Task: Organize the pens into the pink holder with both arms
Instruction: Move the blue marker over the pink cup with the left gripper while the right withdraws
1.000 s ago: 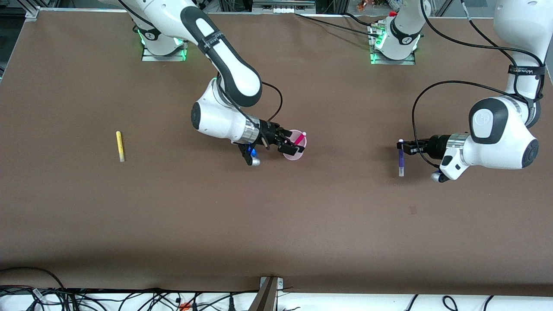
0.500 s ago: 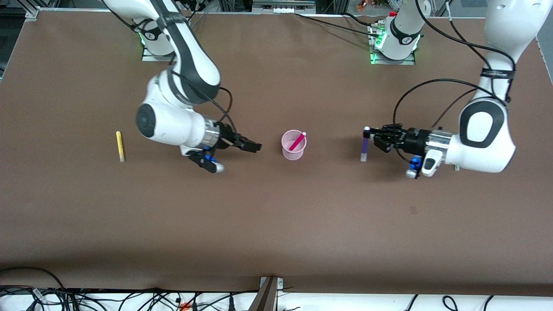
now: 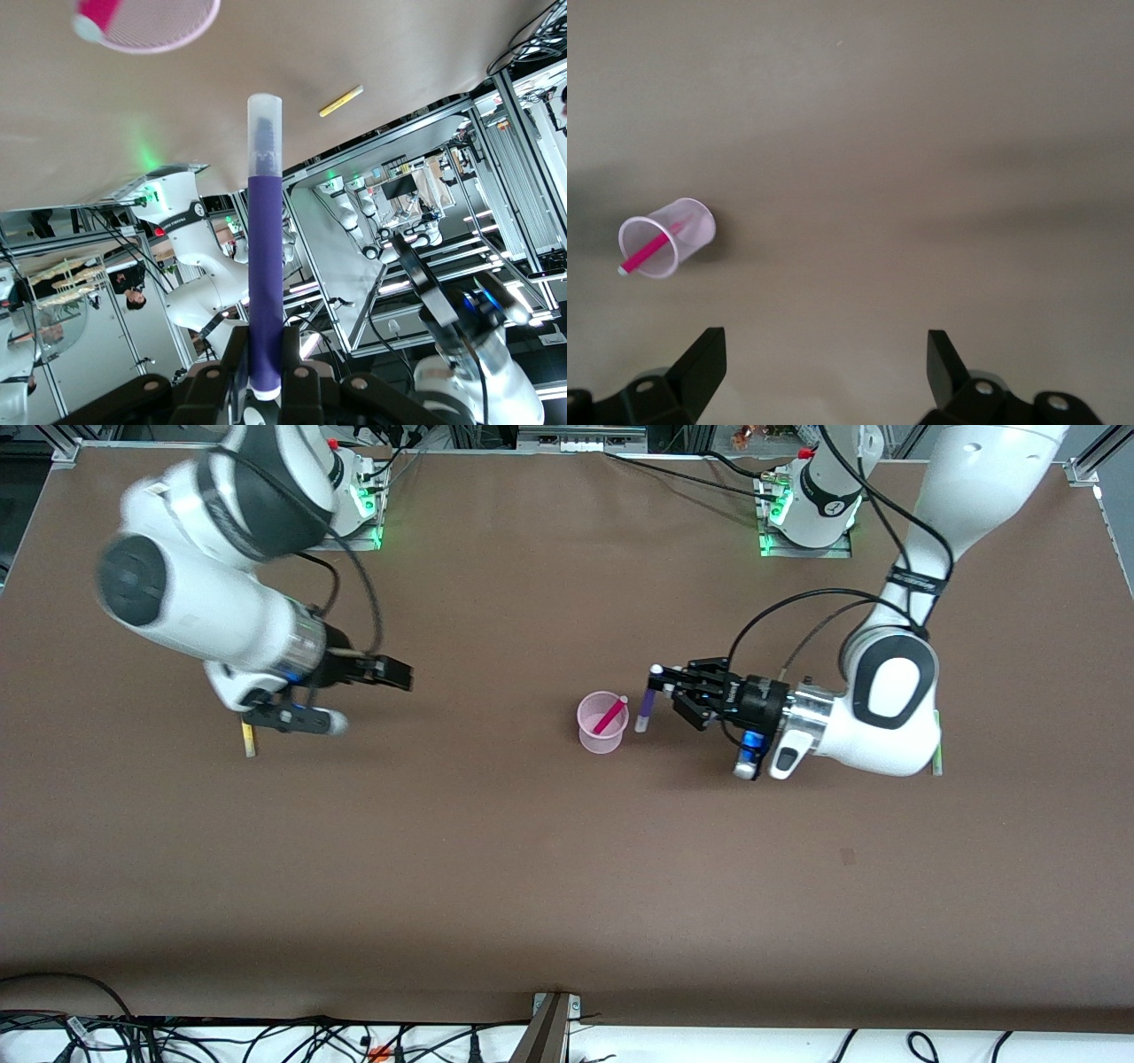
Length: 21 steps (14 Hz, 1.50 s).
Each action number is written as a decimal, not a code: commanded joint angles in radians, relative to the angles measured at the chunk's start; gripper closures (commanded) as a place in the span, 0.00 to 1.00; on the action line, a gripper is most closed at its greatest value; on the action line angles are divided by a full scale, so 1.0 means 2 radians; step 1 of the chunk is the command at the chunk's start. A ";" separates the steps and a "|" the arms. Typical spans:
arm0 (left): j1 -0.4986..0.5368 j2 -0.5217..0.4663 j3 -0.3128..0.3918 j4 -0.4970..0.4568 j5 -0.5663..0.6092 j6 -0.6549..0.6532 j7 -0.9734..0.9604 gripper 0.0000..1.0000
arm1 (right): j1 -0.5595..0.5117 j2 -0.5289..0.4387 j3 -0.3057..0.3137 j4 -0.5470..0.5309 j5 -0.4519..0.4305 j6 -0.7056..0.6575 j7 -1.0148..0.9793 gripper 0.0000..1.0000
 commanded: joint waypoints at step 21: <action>-0.108 0.062 0.006 0.060 0.153 0.167 -0.280 0.00 | -0.349 -0.126 0.226 -0.023 -0.170 -0.097 -0.197 0.00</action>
